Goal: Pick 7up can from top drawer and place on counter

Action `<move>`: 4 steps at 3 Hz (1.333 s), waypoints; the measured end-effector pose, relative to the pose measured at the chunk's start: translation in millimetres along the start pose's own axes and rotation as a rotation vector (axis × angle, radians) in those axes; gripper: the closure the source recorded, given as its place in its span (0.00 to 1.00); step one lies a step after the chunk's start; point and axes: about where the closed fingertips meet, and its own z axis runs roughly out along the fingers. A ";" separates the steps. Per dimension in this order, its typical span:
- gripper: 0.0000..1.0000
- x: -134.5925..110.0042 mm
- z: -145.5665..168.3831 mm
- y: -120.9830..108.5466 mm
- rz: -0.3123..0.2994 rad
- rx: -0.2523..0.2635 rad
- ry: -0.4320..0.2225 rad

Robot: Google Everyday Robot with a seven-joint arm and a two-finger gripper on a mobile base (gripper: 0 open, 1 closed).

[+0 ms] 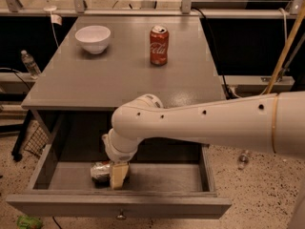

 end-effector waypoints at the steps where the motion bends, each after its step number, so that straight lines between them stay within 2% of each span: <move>1: 0.18 4.8 19.3 5.8 0.017 -0.033 0.027; 2: 0.49 16.9 26.7 7.8 0.056 -0.062 0.018; 3: 0.72 29.9 15.3 6.6 0.082 -0.058 0.006; 4: 0.96 51.4 -28.3 11.2 0.109 -0.005 0.014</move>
Offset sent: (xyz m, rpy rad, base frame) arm 0.0048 -0.0122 -0.0455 -0.0257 0.1231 -0.0526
